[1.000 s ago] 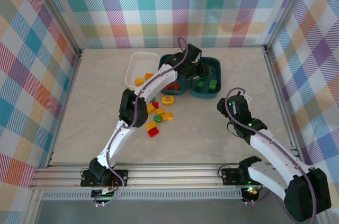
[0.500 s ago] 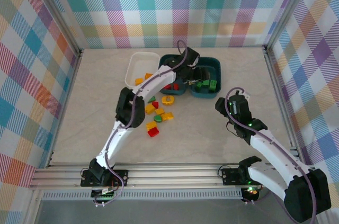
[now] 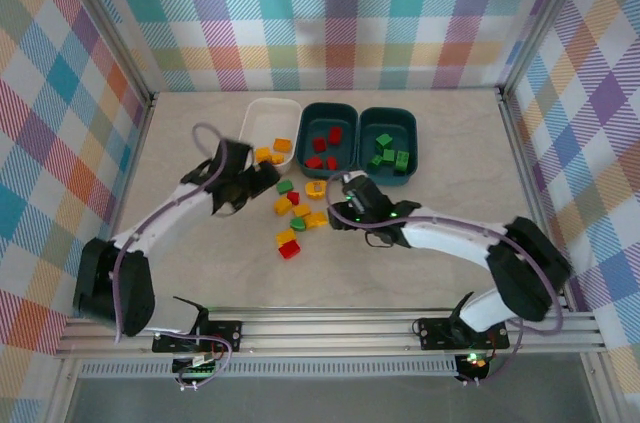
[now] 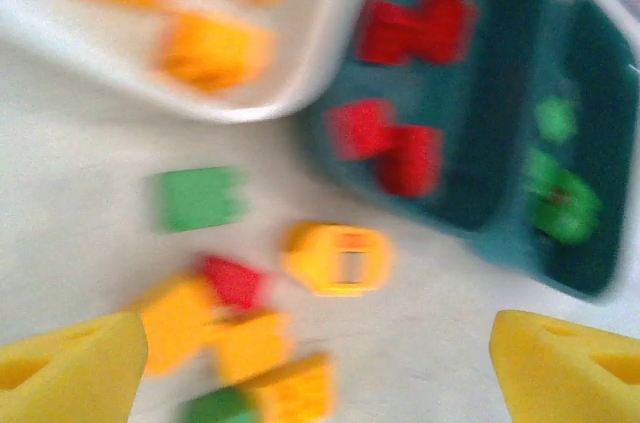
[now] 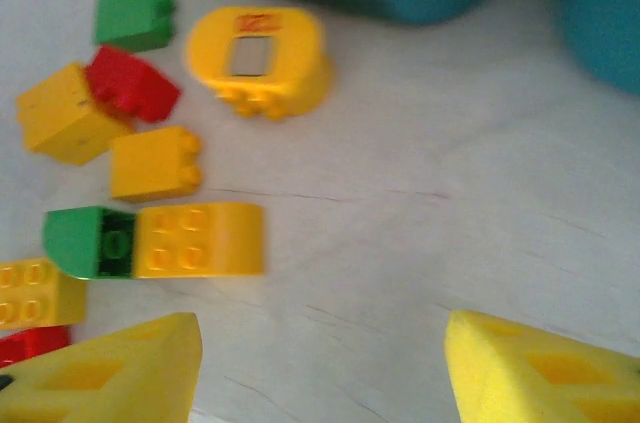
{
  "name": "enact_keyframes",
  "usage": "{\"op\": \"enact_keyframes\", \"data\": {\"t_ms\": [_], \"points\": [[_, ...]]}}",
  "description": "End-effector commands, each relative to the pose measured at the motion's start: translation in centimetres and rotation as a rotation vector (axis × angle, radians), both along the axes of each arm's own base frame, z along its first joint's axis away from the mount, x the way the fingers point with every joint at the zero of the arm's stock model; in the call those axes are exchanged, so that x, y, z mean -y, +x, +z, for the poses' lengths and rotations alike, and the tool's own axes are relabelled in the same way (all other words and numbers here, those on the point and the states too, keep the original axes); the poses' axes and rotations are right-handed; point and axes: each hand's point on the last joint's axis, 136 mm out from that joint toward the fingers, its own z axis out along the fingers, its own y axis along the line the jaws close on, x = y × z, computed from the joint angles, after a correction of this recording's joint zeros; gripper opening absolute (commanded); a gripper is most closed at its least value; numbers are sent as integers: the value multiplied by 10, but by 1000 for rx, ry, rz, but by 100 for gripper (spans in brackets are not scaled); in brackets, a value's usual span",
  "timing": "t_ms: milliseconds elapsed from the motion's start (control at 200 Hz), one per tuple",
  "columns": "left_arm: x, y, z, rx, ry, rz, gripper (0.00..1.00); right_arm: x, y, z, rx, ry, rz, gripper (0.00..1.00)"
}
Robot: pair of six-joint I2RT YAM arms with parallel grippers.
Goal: Sort the legos into containers by color
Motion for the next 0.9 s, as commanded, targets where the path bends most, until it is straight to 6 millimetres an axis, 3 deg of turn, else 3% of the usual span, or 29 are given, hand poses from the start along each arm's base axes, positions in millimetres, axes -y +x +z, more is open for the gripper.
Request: {"op": "enact_keyframes", "data": {"t_ms": [0,95,240,565,895], "points": [[-45,-47,-42,-126,13,154,90,-39,-15,-7,-18,-51,150,66],[-70,-75,-56,-171,49,206,90,-64,-17,-13,-32,-80,185,66],[-86,-90,-55,-174,93,234,92,-88,-13,-28,-72,-108,184,65],[-83,-96,-65,-202,78,210,92,-110,-2,-58,-92,-221,158,59],[-84,-100,-59,-172,81,194,92,-120,-5,-54,-49,-250,188,45]]}}
